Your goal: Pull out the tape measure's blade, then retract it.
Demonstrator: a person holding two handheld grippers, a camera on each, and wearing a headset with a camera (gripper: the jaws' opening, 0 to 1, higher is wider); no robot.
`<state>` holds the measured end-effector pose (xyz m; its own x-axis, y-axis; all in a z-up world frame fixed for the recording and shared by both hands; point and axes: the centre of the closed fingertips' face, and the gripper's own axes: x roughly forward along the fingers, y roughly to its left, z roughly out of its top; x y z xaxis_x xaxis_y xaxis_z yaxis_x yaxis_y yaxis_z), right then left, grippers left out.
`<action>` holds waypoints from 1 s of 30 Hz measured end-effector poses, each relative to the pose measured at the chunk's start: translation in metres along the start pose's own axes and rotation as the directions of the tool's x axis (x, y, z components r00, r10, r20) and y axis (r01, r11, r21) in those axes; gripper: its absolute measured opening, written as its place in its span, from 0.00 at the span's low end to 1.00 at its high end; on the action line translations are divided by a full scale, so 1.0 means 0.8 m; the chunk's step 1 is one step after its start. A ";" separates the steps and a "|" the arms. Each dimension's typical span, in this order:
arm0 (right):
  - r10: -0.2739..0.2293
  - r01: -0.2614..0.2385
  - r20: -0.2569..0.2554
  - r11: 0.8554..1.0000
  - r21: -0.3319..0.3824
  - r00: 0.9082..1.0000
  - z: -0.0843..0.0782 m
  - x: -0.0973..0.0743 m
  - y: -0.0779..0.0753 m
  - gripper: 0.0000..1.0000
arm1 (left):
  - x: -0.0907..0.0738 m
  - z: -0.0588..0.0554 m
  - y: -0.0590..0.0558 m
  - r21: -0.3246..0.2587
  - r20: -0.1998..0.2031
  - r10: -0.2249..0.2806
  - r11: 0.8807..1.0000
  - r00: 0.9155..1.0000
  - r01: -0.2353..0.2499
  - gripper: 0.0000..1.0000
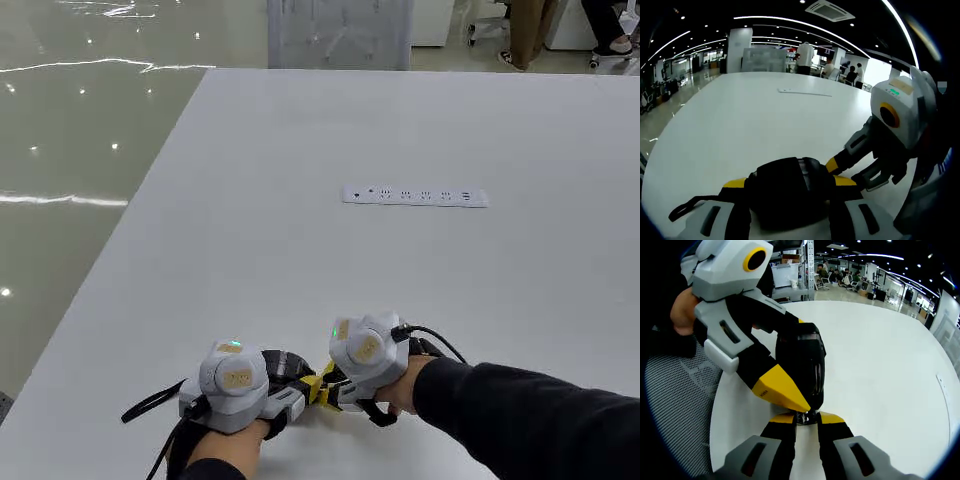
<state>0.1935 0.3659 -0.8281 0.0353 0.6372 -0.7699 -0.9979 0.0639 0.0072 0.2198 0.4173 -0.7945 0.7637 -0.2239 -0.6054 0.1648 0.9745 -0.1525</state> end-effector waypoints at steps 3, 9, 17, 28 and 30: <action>-0.004 0.004 -0.001 1.000 0.027 1.000 -0.001 -0.001 -0.001 0.13 | 0.000 0.000 0.000 0.001 -0.001 0.001 1.000 1.000 -0.001 0.59; -0.003 0.003 -0.013 1.000 0.031 1.000 -0.006 -0.005 -0.001 0.13 | -0.001 0.000 -0.001 -0.001 -0.001 0.000 1.000 1.000 0.000 0.59; 0.011 -0.011 -0.013 1.000 0.015 1.000 0.000 0.000 0.002 0.11 | -0.001 0.000 -0.001 0.001 -0.001 -0.003 1.000 1.000 0.003 0.59; 0.010 -0.010 0.005 0.999 0.045 1.000 0.001 0.000 0.000 0.12 | -0.001 0.000 -0.001 -0.002 0.000 -0.005 1.000 1.000 0.005 0.59; 0.011 -0.011 0.005 0.999 0.045 1.000 0.001 0.000 0.000 0.12 | -0.001 0.000 -0.001 -0.002 0.000 -0.004 1.000 1.000 0.004 0.59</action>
<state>0.1936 0.3667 -0.8278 0.0244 0.6418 -0.7665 -0.9949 0.0908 0.0444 0.2190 0.4165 -0.7943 0.7631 -0.2280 -0.6047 0.1667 0.9735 -0.1568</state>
